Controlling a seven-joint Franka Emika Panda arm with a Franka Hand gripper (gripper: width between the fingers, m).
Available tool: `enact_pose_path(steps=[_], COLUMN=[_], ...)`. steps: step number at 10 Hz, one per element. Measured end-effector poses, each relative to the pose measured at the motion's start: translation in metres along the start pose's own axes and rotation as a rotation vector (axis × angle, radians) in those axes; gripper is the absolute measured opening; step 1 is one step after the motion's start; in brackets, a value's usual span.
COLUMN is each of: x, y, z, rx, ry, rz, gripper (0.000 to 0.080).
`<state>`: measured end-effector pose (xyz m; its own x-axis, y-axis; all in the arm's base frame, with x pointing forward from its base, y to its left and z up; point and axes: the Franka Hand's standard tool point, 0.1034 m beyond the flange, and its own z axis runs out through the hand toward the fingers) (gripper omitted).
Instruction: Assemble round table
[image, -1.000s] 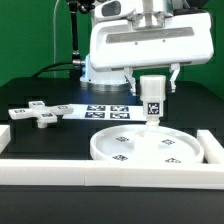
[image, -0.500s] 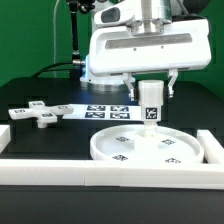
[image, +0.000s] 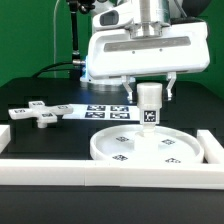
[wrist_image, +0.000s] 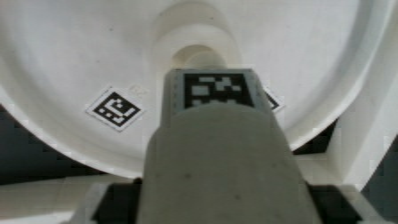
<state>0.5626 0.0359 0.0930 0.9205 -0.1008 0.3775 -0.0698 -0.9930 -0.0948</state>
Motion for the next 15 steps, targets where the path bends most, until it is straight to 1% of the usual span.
enact_pose_path(steps=[2,5,8,12,15], x=[0.001,-0.002,-0.009,-0.018,-0.014], y=[0.002,0.006,0.009,0.011,0.011], z=[0.0,0.003,0.002,0.008,0.01], rx=[-0.001,-0.005,-0.007,-0.011,-0.016], ry=[0.001,-0.007,-0.017,-0.032,0.001], rz=[0.001,0.006,0.008,0.009,0.006], gripper=[0.041,0.041,0.041,0.041,0.041])
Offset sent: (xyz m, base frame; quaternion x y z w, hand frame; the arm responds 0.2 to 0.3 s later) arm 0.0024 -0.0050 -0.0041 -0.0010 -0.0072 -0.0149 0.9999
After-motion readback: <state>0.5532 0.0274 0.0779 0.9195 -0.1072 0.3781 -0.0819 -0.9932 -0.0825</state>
